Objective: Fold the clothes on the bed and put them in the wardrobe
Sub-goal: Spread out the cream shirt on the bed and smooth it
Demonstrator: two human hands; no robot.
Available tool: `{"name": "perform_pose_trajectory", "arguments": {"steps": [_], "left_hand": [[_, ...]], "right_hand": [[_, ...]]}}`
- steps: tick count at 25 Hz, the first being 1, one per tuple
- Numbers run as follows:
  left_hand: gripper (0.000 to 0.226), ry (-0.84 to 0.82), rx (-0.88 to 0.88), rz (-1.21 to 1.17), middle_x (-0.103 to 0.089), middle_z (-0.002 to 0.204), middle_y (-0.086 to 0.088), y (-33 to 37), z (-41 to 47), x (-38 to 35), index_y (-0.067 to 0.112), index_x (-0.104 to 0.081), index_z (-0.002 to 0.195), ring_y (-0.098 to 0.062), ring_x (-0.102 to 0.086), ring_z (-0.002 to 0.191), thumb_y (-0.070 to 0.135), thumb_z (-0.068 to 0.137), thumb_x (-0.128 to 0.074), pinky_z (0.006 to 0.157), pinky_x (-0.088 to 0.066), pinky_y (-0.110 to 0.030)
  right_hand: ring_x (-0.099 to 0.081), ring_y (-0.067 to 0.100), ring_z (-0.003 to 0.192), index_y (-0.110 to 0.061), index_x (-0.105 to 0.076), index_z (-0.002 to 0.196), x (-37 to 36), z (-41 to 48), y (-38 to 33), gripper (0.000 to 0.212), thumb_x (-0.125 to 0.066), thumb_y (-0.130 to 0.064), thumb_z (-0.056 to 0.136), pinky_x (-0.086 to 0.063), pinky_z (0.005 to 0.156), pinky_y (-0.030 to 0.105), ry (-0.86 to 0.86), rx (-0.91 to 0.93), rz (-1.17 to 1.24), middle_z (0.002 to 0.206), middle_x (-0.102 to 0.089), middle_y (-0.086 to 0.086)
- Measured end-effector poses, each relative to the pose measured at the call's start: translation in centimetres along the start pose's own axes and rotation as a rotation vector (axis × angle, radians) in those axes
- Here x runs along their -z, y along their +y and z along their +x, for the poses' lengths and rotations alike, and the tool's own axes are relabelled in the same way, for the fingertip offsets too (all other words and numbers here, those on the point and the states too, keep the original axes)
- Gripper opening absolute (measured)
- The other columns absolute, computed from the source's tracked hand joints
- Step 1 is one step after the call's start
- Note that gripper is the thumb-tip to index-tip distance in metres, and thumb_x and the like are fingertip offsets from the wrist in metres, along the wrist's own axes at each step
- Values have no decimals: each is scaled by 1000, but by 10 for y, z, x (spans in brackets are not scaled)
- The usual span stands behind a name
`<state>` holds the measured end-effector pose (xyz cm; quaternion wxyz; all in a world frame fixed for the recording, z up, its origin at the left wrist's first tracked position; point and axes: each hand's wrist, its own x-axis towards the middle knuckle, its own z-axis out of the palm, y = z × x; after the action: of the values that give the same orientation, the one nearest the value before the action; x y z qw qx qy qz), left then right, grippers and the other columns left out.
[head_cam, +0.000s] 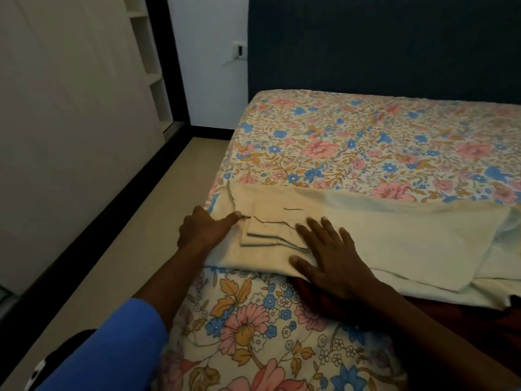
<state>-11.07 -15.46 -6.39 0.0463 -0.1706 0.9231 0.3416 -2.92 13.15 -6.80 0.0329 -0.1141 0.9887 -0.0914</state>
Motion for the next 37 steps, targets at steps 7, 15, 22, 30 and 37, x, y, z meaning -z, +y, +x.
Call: {"name": "perform_pose_trajectory", "arguments": {"steps": [7,15,22,30,37], "left_hand": [[87,-246,16,-330,-71,111,-12,6,33,22,7,-67,115,-28,-69,99,56,47,-89,88,-59,-42],[105,-272,120,-654,-73,111,-10,29,25,13,7,-67,118,-29,-70,98,51,28,-100,88,-61,-45],[23,-183,42,-762,-69,101,-14,94,-20,30,8,-67,90,-28,-66,85,-7,76,-78,69,-54,-30],[48,-67,-523,-97,-65,113,-10,239,-101,-43,9,-62,123,-28,-64,105,23,83,-82,76,-48,-31],[59,-467,-610,138,-58,138,-14,250,-157,-133,6,-54,138,-30,-58,127,30,88,-73,97,-49,-35]], "right_hand": [[-1,14,158,-39,-15,161,6,3,-38,91,-20,-90,87,-1,129,46,66,71,24,172,-8,-5],[2,15,159,-36,6,164,7,39,-85,103,-42,-85,87,-4,129,45,-40,79,253,173,1,-3],[-47,17,140,-36,-46,146,60,-31,-13,73,-60,-74,86,-39,114,37,125,-371,1037,149,-50,-6],[-53,47,130,-12,-45,146,81,-41,50,74,-45,-68,98,-41,106,57,188,-785,2053,147,-48,26],[-65,31,112,-8,-67,124,67,-39,78,65,-47,-64,98,-51,98,44,280,-869,2118,112,-73,18]]}}
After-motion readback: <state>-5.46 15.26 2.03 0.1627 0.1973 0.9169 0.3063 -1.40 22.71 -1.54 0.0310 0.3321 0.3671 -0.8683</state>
